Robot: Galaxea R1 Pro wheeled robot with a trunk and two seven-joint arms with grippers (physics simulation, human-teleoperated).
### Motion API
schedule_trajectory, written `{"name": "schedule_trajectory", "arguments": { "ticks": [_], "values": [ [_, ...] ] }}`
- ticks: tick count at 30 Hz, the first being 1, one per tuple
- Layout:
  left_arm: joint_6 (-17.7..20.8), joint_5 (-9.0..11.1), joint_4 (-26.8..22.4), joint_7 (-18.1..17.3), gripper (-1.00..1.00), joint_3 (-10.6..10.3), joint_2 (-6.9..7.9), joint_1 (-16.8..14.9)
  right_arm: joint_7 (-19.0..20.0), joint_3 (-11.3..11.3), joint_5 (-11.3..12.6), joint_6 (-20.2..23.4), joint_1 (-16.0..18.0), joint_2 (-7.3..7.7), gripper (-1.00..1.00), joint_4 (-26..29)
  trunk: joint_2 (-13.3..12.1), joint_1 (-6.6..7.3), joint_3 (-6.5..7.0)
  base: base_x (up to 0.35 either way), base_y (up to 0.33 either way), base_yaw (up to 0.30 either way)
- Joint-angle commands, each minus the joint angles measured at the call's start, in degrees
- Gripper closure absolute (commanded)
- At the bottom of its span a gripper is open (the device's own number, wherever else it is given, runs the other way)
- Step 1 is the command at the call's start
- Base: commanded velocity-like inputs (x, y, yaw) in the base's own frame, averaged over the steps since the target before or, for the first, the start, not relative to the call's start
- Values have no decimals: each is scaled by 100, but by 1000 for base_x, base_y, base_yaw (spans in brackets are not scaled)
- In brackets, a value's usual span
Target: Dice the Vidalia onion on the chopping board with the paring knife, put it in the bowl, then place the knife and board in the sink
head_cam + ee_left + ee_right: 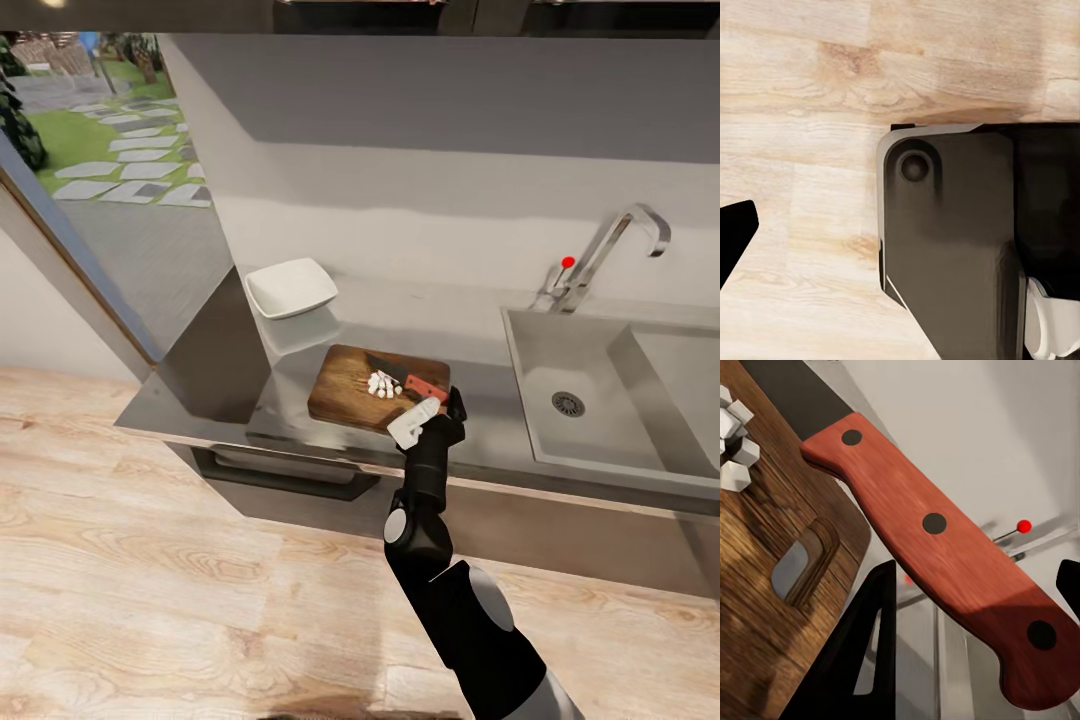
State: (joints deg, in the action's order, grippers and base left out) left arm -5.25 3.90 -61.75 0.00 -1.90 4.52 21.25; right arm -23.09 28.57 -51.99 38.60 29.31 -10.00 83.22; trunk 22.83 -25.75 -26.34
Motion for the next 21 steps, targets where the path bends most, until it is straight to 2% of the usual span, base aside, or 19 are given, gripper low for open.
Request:
{"name": "schedule_trajectory", "arguments": {
  "ticks": [1,4,5,6,8,9,11,12,14,15,17,18,19,21],
  "values": [
    [-11,41,-4,0,-100,-12,5,2,-3,6,6,31,4,0,100,24,9,-3,-7,0,0,0],
    [-11,41,0,0,-100,-12,5,2,-6,-83,216,20,4,0,100,301,9,-3,-7,0,0,0],
    [-11,41,2,0,-100,-12,1,2,-5,-247,371,18,4,0,100,467,9,-3,-7,0,0,0],
    [-11,41,3,0,-100,-12,-1,2,-4,-438,499,13,4,0,100,567,9,-3,-7,0,0,0],
    [-11,41,4,0,-100,-12,-1,2,10,-1135,962,-12,4,0,100,759,9,-3,-7,0,0,0],
    [-11,41,4,0,-100,-12,-2,2,17,-1304,1125,-17,4,0,100,790,9,-3,-7,0,0,0],
    [-11,41,9,0,-100,-12,-3,2,51,-1637,1657,-34,4,0,100,842,9,-3,-7,0,0,0],
    [-11,41,12,0,-100,-12,-3,2,60,-1745,1844,-38,4,0,100,849,9,-3,-7,0,0,0],
    [-11,41,43,0,-100,-12,-3,2,178,-2234,2353,-45,4,0,100,858,9,-3,-7,0,0,0],
    [-11,41,56,0,-100,-12,-3,2,290,-2439,2484,-45,4,0,100,860,9,-3,-7,0,0,0],
    [-11,41,119,0,-100,-12,-9,0,931,-3059,2713,-45,4,31,100,858,9,-3,-7,0,0,0],
    [-11,41,152,0,-100,-12,-11,-4,1342,-3362,2755,-45,4,93,100,858,9,-3,-7,0,0,0],
    [-11,41,167,0,-100,-12,-11,-5,1600,-3571,2771,-45,4,127,100,860,9,-3,-7,0,0,0],
    [-11,44,204,0,-100,-12,-16,-10,2204,-4134,2792,-45,4,190,100,862,9,-3,-7,0,0,0]
  ]
}}
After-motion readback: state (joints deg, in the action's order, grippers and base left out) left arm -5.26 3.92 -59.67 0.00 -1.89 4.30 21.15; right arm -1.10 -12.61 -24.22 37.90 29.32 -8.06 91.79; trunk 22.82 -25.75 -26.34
